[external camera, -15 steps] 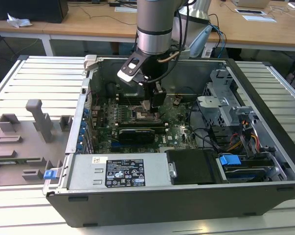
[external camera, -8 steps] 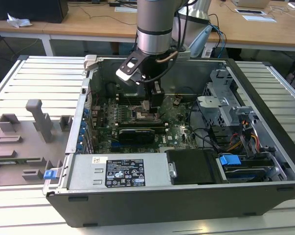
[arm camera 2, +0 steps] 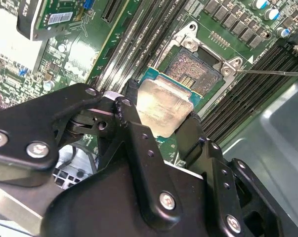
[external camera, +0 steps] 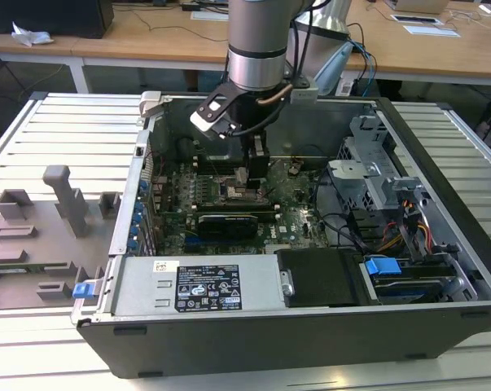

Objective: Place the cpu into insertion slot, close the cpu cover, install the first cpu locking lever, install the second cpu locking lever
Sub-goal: 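Place the cpu into insertion slot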

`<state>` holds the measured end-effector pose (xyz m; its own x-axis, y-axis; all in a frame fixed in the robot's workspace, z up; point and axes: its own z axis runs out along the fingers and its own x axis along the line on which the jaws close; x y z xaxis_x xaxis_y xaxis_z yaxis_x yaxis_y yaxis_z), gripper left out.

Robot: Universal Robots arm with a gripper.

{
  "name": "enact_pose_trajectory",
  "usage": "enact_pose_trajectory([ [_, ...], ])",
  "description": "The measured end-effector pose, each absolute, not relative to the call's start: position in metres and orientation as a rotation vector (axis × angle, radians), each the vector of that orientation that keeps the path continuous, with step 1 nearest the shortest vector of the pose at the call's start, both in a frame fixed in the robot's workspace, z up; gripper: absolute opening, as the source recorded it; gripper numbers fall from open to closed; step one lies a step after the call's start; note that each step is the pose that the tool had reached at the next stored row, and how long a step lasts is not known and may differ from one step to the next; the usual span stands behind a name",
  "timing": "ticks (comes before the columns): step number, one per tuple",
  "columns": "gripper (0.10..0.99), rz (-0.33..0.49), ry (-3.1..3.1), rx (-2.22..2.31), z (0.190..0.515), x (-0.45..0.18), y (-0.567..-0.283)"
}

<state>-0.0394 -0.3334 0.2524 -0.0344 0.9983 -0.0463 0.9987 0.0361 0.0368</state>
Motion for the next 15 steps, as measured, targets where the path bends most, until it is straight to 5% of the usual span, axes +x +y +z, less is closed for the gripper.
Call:
enact_pose_trajectory([
  [15, 0.545, -0.015, 2.2, 2.154, 0.2519, -0.0394, -0.3334],
])
